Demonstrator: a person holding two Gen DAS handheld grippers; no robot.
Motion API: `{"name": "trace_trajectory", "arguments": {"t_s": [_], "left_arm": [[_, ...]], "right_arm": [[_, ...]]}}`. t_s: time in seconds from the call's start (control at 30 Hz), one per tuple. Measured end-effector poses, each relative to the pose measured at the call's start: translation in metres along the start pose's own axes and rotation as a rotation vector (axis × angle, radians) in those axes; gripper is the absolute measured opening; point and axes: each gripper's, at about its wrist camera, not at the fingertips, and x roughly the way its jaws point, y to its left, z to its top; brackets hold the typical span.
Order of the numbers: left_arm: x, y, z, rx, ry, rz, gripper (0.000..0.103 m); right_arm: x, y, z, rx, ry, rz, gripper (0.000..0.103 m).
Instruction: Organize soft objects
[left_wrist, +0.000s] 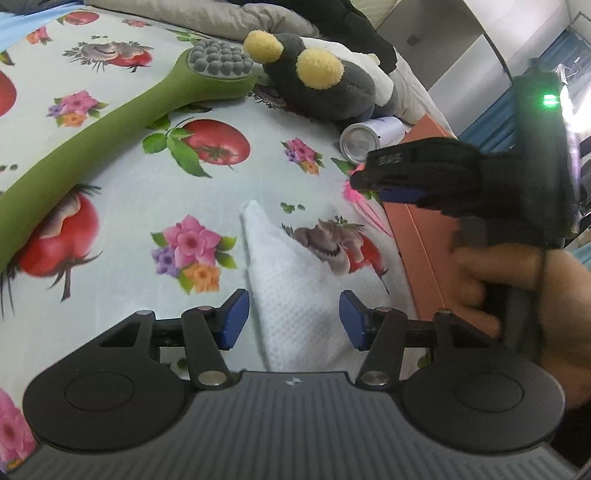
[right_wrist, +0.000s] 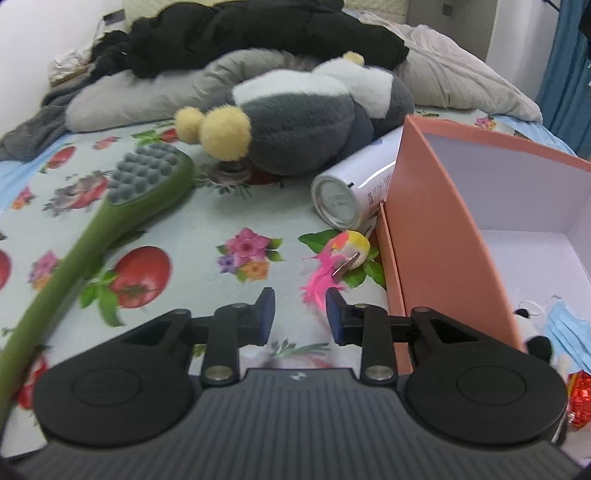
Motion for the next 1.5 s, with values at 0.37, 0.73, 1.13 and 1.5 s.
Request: {"name": "trace_trajectory", "arguments": {"t_s": [0.37, 0.73, 1.13, 1.5], "left_arm": [[0.017, 0.002, 0.006, -0.061, 0.055, -0.02, 0.014], [-0.004, 0.016, -0.002, -0.135, 0.037, 0.007, 0.004], [-0.074, 0.046, -0.021, -0.208, -0.044, 0.098, 0.004], [-0.126, 0.051, -0.051, -0.184, -0.06, 0.211, 0.004]], "right_arm": [[0.039, -0.004, 0.004, 0.006, 0.052, -0.042, 0.01], [0.004, 0.007, -0.005, -0.018, 0.048, 0.034, 0.004], [-0.059, 0.019, -0.045, -0.107, 0.039, 0.099, 0.004], [-0.124, 0.013, -0.114, -0.167, 0.093, 0.152, 0.004]]}}
